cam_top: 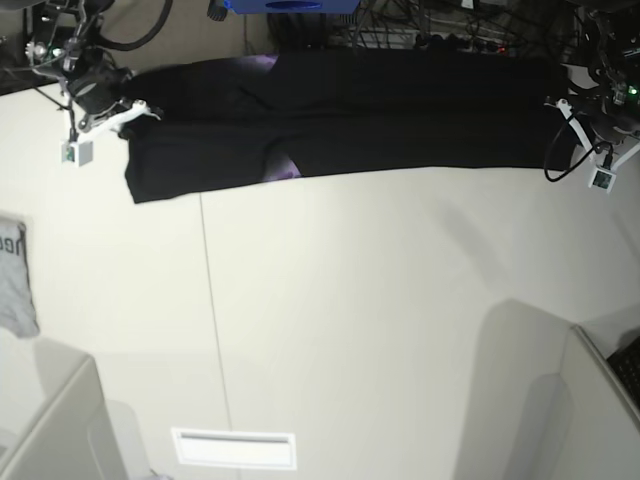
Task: Fold the T-shirt properly
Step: 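Lift the hem and fold it over onto the collar edge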
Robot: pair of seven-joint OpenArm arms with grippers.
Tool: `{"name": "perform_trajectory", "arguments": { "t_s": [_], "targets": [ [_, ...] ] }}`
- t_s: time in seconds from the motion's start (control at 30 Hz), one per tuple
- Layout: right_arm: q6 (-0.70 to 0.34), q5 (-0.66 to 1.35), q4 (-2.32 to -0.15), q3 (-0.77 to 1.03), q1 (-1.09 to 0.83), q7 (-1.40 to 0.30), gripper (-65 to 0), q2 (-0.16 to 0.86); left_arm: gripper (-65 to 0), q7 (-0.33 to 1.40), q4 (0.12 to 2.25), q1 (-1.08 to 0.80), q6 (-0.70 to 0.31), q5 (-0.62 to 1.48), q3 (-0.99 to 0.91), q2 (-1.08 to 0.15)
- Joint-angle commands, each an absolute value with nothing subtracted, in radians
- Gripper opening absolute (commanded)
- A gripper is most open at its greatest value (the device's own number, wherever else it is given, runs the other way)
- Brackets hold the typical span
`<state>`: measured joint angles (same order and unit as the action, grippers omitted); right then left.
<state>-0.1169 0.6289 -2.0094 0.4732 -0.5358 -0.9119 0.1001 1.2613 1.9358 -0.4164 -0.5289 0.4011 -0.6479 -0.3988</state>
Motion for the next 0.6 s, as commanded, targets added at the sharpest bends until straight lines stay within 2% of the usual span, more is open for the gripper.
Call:
{"name": "perform_trajectory", "arguments": {
  "t_s": [0.0,0.37,0.57],
  "targets": [
    [-0.122,0.638,-2.026,0.479,-0.541,-0.897,-65.0,0.108,-65.0,1.254,1.954,-0.417,-0.533,0.398,-0.651,-0.41],
    [-0.122,0.638,-2.023,0.47,-0.587,-0.894,-65.0,0.102,-65.0,1.25,1.952,-0.518,-0.564,0.398,-0.651,-0.407],
    [-0.122,0.636,-2.011,0.47,-0.585,-0.897,-65.0,0.102,-65.0,1.248,1.951,-0.513,-0.564,0.392,-0.659,-0.406]
  ]
}}
